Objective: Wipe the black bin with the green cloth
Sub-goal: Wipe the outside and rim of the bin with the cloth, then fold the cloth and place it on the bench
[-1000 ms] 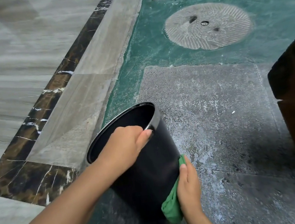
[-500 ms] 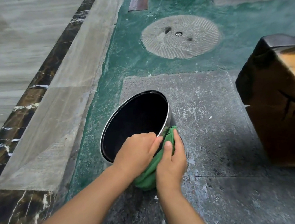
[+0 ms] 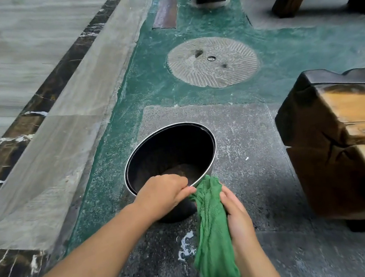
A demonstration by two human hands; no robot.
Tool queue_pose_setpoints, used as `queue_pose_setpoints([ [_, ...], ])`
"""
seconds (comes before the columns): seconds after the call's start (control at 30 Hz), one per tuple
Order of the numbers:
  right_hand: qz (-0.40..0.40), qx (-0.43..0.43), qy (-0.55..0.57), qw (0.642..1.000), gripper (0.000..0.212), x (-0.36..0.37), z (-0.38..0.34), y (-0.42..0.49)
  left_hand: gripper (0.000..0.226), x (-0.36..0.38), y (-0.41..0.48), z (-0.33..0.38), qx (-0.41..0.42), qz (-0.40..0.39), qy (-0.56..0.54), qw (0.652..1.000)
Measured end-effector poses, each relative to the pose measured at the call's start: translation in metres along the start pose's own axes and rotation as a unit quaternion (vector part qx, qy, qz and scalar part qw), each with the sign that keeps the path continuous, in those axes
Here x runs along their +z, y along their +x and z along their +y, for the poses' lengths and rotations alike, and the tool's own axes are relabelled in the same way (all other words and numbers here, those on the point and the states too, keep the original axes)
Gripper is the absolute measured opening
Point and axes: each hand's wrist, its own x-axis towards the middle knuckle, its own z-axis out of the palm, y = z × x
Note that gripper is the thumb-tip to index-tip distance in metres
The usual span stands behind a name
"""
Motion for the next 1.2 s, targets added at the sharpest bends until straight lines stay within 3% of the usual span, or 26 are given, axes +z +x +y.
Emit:
queue_pose_setpoints([
  [0.07,-0.069,0.033,0.031,0.997,0.032,-0.002,-0.005,-0.009,0.041,-0.003,-0.003,0.005,-0.013,0.065,-0.086,0.994],
  [0.13,-0.124,0.048,0.054,0.99,0.04,-0.001,-0.01,-0.02,0.045,-0.011,-0.002,0.017,-0.033,0.072,-0.204,0.976],
  [0.23,-0.174,0.062,0.092,0.978,0.041,0.004,-0.018,-0.03,0.046,-0.031,0.005,0.037,-0.097,-0.057,-0.394,0.912],
  [0.37,-0.182,0.063,0.11,0.975,0.042,0.009,-0.031,-0.033,0.029,-0.057,0.01,0.044,-0.107,-0.158,-0.495,0.848],
  [0.5,-0.189,0.072,0.062,0.977,0.053,0.013,-0.043,-0.03,0.026,-0.077,0.007,0.056,-0.081,-0.161,-0.434,0.883],
  [0.63,-0.257,0.138,-0.02,0.956,0.055,0.009,-0.054,-0.027,0.032,-0.086,0.003,0.059,-0.092,-0.099,-0.263,0.955],
  [0.73,-0.322,0.123,-0.07,0.936,0.064,-0.007,-0.057,-0.027,0.031,-0.086,-0.001,0.057,-0.124,-0.085,-0.27,0.951],
  [0.9,-0.39,0.116,-0.048,0.912,0.065,-0.04,-0.065,-0.033,0.034,-0.087,0.001,0.051,-0.184,-0.009,-0.32,0.929],
  [1.0,-0.362,0.109,-0.087,0.921,0.068,-0.056,-0.079,-0.041,0.03,-0.088,0.01,0.052,-0.218,0.052,-0.397,0.89],
  [1.07,-0.273,0.066,-0.124,0.952,0.069,-0.061,-0.09,-0.045,0.025,-0.091,0.017,0.058,-0.217,0.087,-0.478,0.846],
  [1.13,-0.205,0.002,-0.146,0.968,0.061,-0.062,-0.105,-0.049,0.024,-0.094,0.026,0.067,-0.193,0.111,-0.496,0.839],
  [1.2,-0.188,-0.058,-0.158,0.968,0.044,-0.054,-0.12,-0.054,0.02,-0.098,0.032,0.073,-0.166,0.106,-0.54,0.818],
])
